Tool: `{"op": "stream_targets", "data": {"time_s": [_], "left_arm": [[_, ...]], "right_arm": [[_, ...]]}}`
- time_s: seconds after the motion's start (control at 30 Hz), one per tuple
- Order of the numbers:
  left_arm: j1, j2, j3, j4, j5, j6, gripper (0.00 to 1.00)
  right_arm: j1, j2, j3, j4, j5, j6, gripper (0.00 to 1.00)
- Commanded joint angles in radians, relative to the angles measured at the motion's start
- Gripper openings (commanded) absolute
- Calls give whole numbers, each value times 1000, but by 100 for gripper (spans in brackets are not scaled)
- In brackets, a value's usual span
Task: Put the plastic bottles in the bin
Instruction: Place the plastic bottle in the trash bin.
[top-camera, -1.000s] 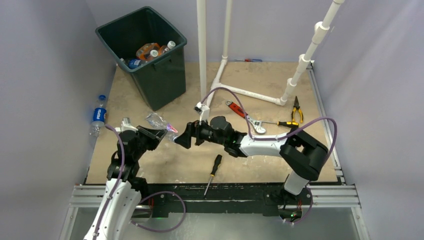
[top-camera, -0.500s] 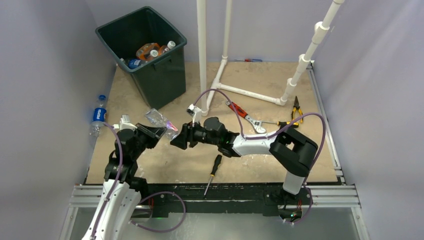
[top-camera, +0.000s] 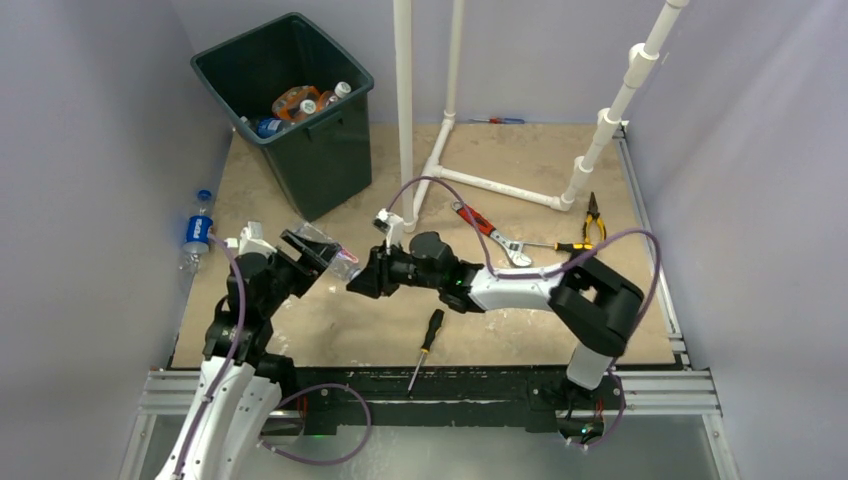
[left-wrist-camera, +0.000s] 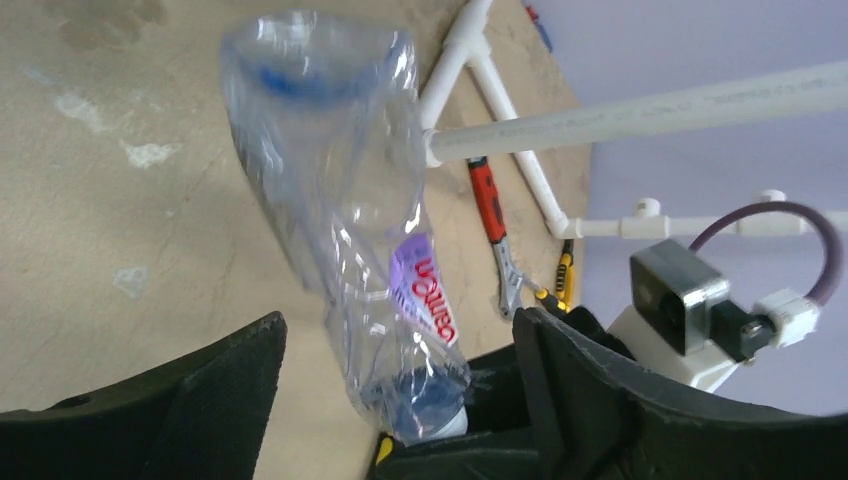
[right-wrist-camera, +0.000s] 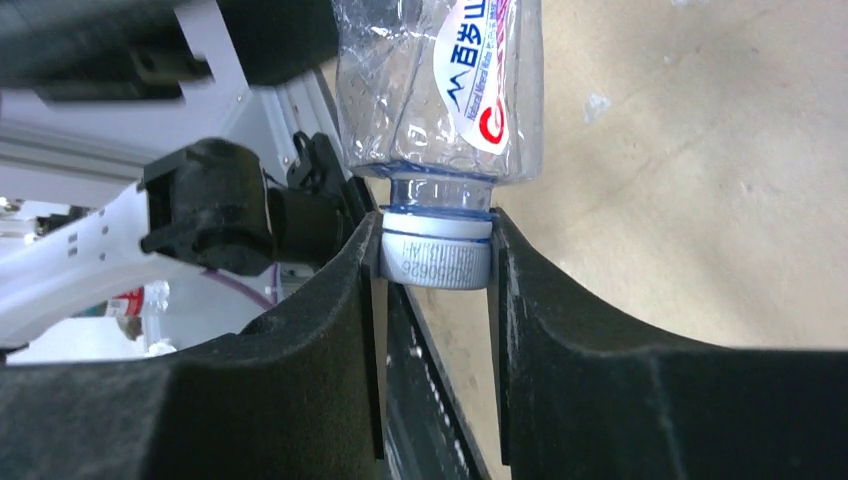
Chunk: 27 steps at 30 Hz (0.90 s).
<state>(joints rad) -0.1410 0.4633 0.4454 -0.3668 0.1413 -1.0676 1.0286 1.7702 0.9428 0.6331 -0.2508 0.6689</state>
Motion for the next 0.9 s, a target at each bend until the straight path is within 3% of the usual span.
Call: {"op": "stream_targets", "data": {"time_s": [0.0,0.17,0.37,0.47,0.7,0.87], "left_arm": [[-24,5,150,-53,-40,173,90],[-32,10,236,-39,-52,377,98],[-42,80,395,16,98,707,99],[-98,146,464,75,188,776,99],[-180,295,569,182,330,891,99],[-409,378,631,93,156,1057,99]], "right_arm": [[4,-222,-79,-139,55,-118,0],[4,-447,-128,-468,153,-210,0],[4,-612,-28,-913,256,-311,0],[2,-675,-10,-1029,311,-329,0],[-8,-735,15,-1108,344,-355,0],[-14,-769,-17,-1088,340,-351,0]]}}
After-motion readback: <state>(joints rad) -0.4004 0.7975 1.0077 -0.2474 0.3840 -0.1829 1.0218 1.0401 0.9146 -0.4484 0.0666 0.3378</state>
